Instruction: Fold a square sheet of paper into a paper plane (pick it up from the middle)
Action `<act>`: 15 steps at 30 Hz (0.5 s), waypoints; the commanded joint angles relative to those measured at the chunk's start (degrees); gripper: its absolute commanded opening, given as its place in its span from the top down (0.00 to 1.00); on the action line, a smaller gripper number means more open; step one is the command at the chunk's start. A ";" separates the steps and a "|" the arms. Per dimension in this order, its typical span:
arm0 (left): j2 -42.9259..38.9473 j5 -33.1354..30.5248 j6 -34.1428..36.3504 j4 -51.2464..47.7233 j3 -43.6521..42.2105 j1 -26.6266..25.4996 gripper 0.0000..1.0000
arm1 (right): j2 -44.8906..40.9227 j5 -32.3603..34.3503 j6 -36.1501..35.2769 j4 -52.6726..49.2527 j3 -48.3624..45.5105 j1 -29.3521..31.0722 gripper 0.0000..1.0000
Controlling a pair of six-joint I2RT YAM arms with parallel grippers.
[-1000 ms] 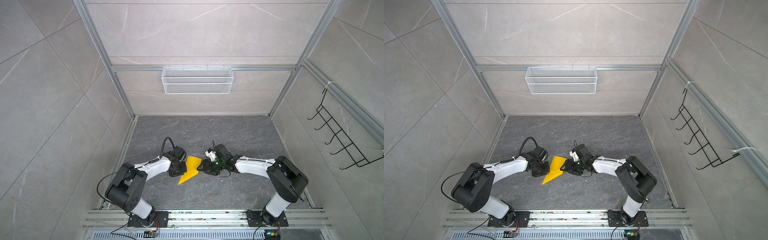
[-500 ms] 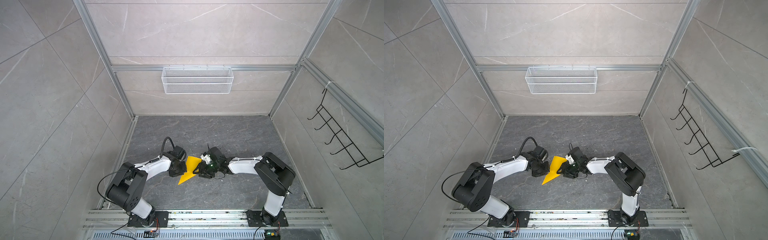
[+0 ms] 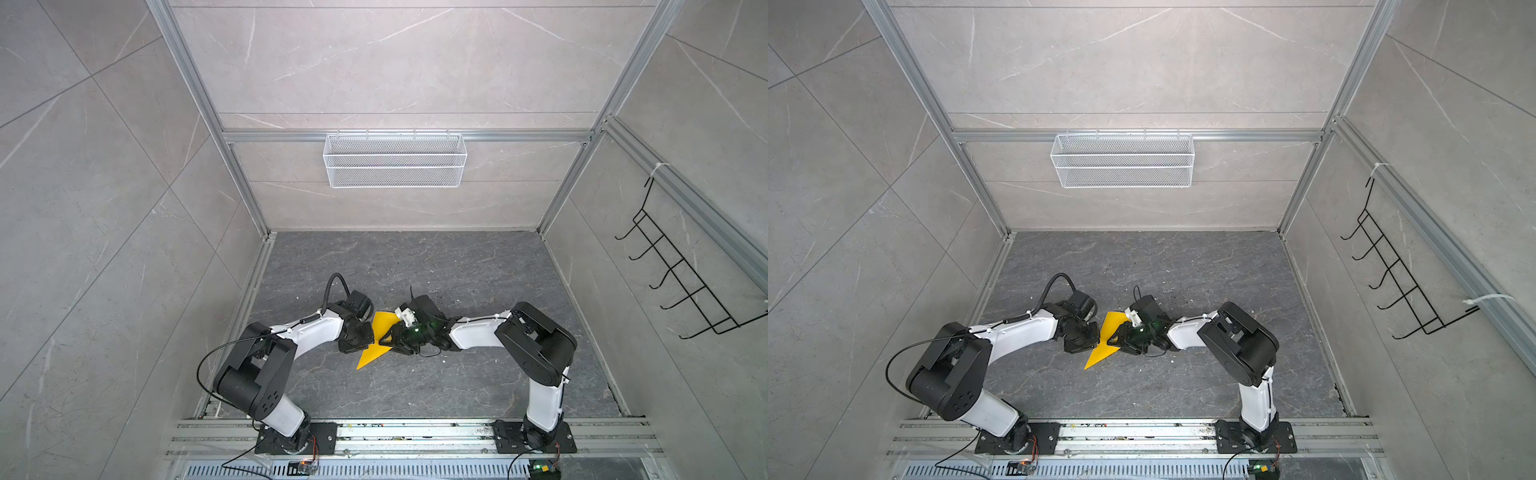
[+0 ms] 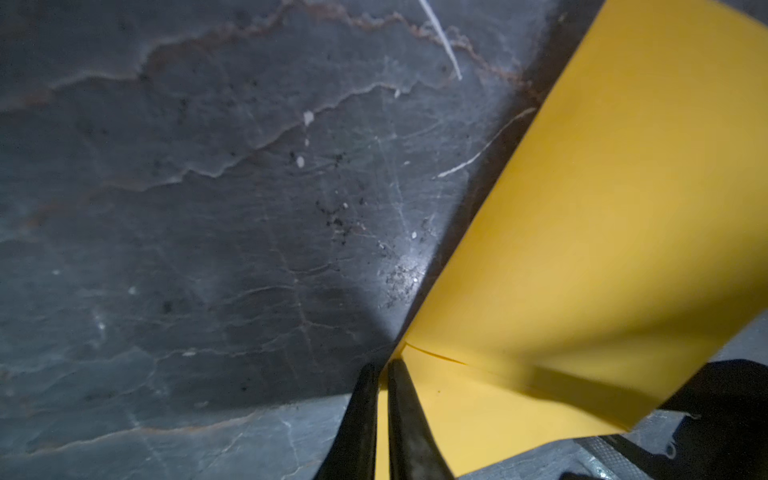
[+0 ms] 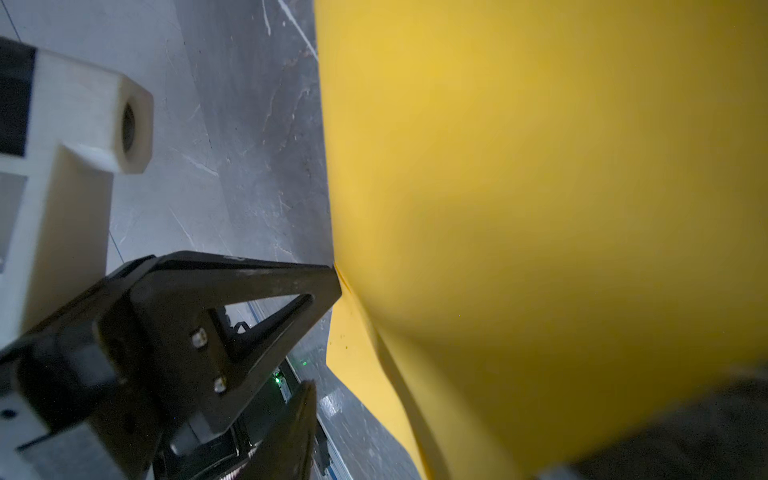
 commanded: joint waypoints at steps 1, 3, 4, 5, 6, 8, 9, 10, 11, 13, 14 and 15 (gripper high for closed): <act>0.14 -1.45 -0.59 -1.70 1.57 0.10 0.87 | 0.89 1.51 0.79 -0.32 1.09 0.21 0.64; -0.42 -1.46 -0.62 -1.70 1.66 0.08 0.87 | 0.56 2.08 1.31 0.25 0.56 0.14 0.67; -0.79 -1.50 -0.62 -1.74 1.78 0.14 0.87 | 0.45 2.38 1.35 0.46 0.46 0.16 0.68; -1.12 -1.40 -0.55 -1.70 1.84 0.13 0.87 | 0.45 2.53 1.48 0.41 0.46 0.20 0.70; -1.42 -1.46 -0.58 -1.70 1.89 0.10 0.87 | 0.43 2.70 1.63 0.46 0.37 0.20 0.73; -2.32 -1.39 -0.62 -1.53 1.97 0.16 0.86 | 0.13 3.25 2.04 0.82 0.27 0.16 0.85; -2.84 -1.42 -0.85 -1.31 1.89 0.14 0.85 | -0.01 3.69 2.33 0.78 0.26 0.10 0.91; -3.66 -1.40 -1.24 -1.05 1.74 0.06 0.83 | -0.21 4.18 2.69 0.73 0.13 -0.08 0.97; -4.66 -1.47 -1.48 -0.66 1.54 0.07 0.80 | -0.60 4.82 3.08 0.67 -0.23 -0.22 1.00; -6.94 -1.53 -1.76 0.34 1.28 0.05 0.73 | -1.91 5.91 3.28 0.26 -0.91 -0.88 1.00; -8.26 -1.55 -1.76 1.09 1.01 0.04 0.70 | -2.84 6.61 3.24 -0.14 -1.44 -1.44 1.00; -9.35 -1.69 -1.76 1.72 0.83 0.05 0.66 | -3.66 7.02 3.07 -0.67 -1.82 -1.95 1.00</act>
